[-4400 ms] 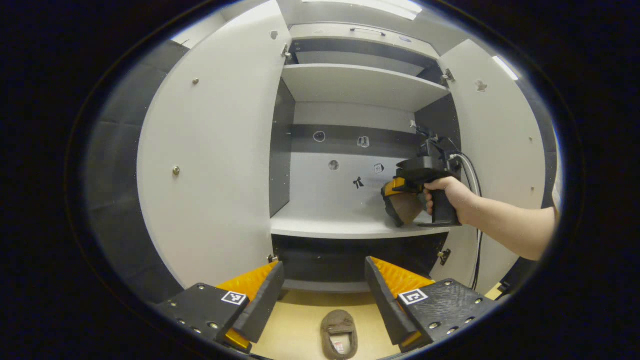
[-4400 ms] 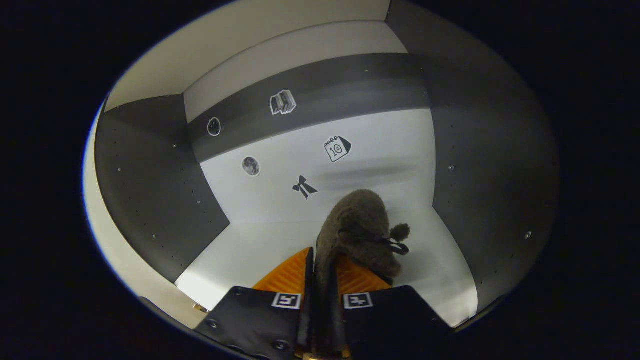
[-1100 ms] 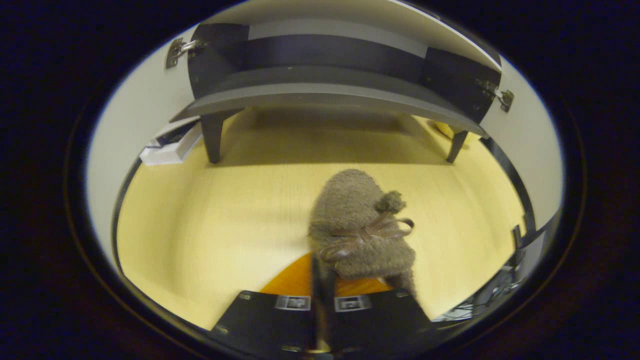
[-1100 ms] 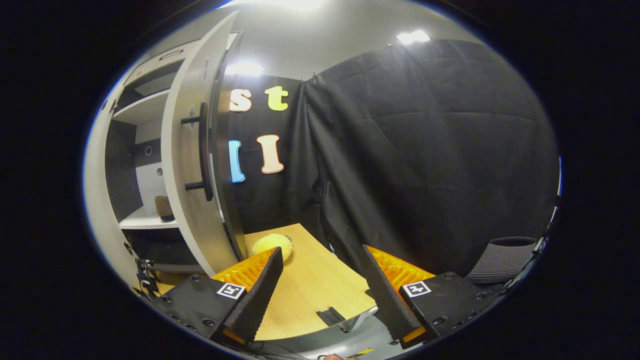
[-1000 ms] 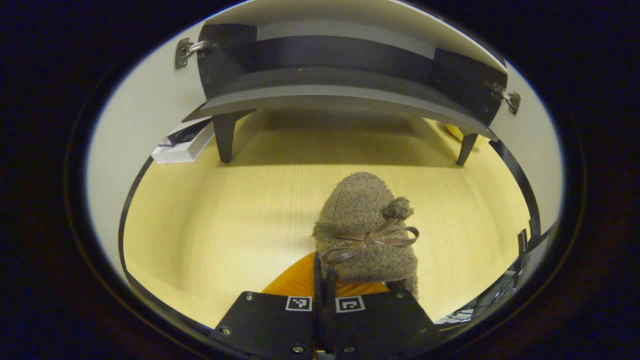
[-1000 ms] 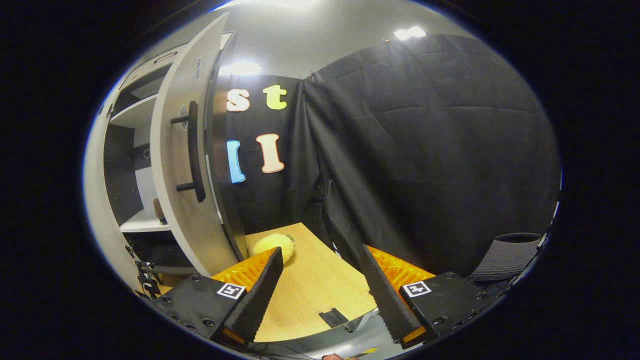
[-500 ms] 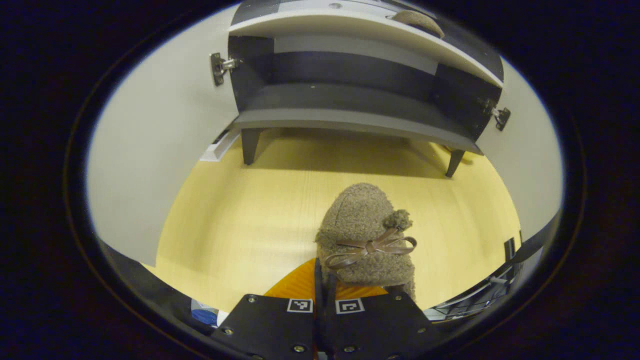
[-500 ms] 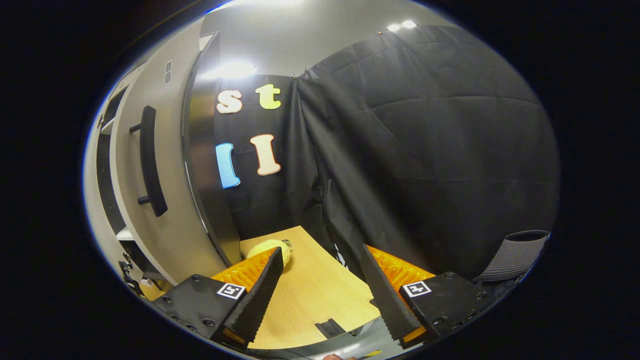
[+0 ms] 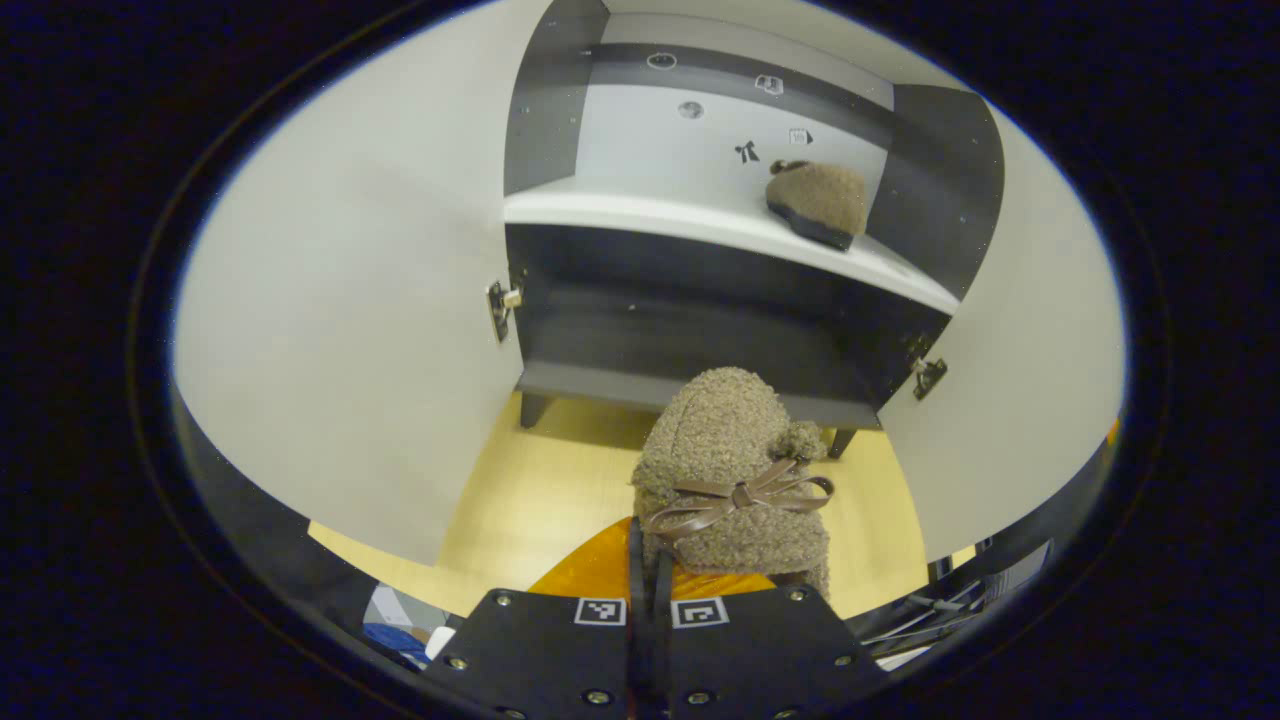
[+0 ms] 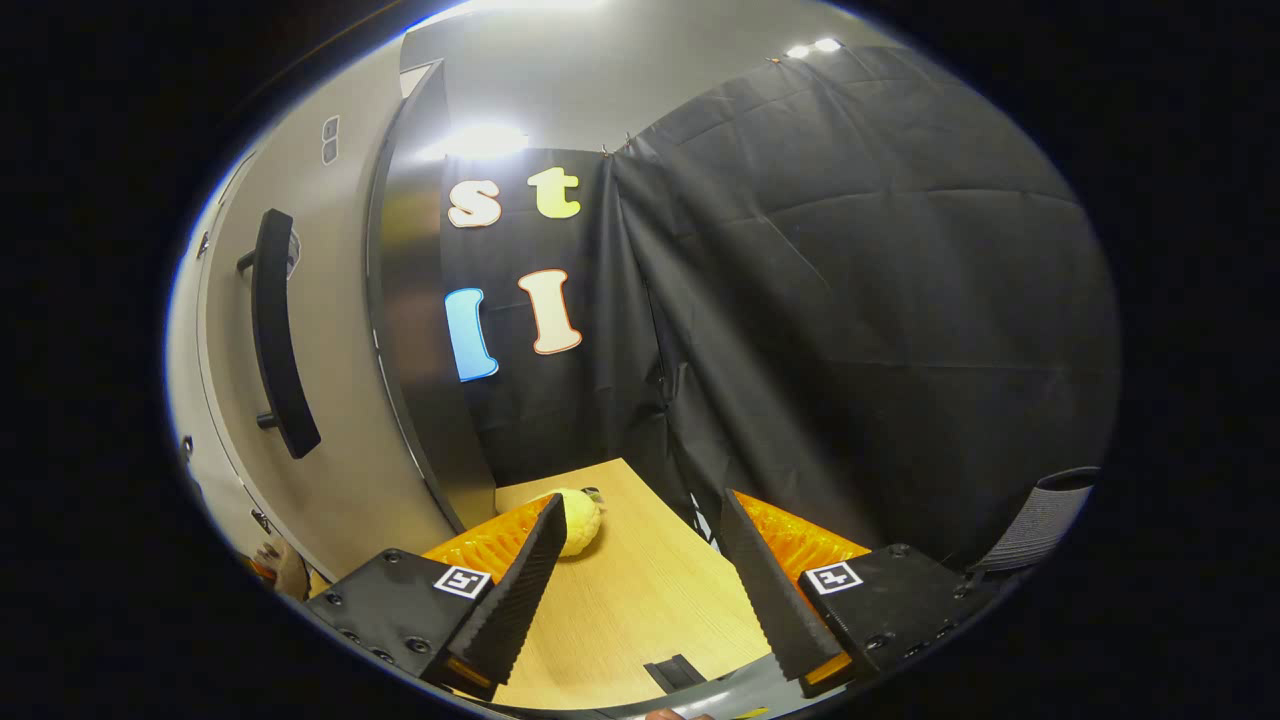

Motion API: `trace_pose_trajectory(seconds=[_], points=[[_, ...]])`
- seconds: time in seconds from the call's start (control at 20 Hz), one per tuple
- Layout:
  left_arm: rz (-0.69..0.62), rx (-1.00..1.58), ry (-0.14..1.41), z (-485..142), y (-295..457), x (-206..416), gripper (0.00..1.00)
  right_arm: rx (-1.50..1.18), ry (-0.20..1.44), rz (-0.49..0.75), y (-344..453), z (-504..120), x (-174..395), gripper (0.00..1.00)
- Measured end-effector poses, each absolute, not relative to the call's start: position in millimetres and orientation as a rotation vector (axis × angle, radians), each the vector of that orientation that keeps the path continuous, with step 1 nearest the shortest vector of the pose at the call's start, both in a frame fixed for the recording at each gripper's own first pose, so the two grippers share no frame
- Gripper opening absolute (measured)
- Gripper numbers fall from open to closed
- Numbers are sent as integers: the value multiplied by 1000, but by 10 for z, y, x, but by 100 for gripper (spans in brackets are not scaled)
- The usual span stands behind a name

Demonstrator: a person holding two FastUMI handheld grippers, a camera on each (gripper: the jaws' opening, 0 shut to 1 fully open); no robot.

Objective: Grab one shoe with the right hand and put it into the shoe cabinet, grab the other shoe with the left hand and put it into the shoe cabinet; then close the right door with the right hand and the left door with the left hand.

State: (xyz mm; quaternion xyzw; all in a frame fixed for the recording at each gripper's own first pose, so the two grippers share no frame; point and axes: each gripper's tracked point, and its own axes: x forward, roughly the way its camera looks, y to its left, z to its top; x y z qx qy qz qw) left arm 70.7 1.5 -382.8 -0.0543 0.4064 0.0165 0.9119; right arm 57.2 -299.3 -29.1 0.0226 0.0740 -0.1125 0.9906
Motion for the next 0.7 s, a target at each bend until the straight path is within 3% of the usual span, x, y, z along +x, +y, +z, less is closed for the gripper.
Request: trace_pose_trajectory(seconds=[0.35,0.7], points=[[20,-84,660,-3629,148,913,1,77,150,-219,-2929,-368,570,98],[9,-38,506,-3546,120,1134,1,97,97,-298,-3121,-223,444,98]])
